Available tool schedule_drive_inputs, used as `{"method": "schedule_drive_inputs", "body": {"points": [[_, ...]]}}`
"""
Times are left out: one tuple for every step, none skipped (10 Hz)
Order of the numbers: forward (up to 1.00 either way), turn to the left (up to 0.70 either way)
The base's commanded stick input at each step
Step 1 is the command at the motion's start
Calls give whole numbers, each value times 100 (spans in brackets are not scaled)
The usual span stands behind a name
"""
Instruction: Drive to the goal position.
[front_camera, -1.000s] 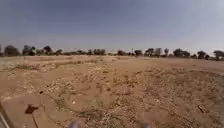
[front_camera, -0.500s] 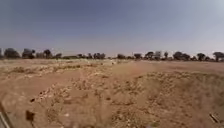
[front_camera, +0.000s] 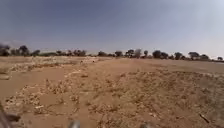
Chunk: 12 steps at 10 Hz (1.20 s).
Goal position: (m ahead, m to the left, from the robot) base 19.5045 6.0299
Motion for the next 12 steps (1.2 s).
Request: {"method": "schedule_drive_inputs", "body": {"points": [[50, 0], [50, 0], [50, 0], [50, 0], [50, 0], [50, 0], [50, 0], [50, 0], [50, 0], [50, 0], [50, 0], [50, 0]]}}
